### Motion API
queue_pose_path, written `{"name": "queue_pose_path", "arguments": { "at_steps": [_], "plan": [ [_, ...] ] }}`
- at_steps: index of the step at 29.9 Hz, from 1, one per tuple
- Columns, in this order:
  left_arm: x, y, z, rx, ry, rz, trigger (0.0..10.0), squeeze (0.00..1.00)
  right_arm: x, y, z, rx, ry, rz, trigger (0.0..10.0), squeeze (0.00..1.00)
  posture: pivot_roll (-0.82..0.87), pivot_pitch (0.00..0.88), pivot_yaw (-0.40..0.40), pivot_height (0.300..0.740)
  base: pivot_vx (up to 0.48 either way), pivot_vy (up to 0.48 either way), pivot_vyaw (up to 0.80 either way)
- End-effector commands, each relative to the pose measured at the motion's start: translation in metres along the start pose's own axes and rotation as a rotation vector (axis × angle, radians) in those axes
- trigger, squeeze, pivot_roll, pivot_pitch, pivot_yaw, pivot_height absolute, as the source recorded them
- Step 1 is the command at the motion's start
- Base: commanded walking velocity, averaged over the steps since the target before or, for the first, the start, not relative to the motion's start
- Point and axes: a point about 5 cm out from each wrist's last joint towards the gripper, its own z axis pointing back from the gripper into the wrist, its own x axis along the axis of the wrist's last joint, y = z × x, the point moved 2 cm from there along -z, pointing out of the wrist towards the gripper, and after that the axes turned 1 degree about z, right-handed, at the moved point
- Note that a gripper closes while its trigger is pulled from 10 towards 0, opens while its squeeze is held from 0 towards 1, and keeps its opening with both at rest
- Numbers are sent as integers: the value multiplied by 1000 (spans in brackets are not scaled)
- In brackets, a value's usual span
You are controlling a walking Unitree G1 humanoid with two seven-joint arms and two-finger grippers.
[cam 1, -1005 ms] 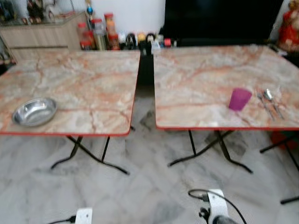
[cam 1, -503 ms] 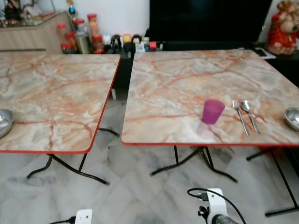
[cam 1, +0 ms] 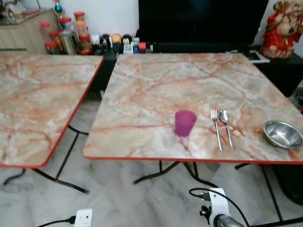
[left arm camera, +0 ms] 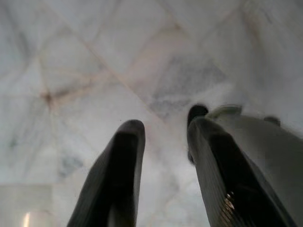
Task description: Setting the table
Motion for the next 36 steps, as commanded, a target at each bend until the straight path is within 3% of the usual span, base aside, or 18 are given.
{"name": "queue_pose_path", "arguments": {
  "at_steps": [1, 16, 36],
  "plan": [
    [3, -5, 0, -13, -5, -2, 10000, 0, -2, -6, 1, -13, 6, -5, 10000, 0, 38, 0, 10, 728, 0, -480, 0],
    [3, -4, -1, -8, -4, -1, 10000, 0, -3, -6, 1, -12, 11, 0, 10000, 0, 42, 0, 6, 728, 0, -448, 0],
    [8, -3, -1, 13, -15, 25, 10000, 0, -3, -7, 1, -8, 13, 8, 10000, 0, 95, 0, -13, 728, 0, 0, 0]
  ]
}}
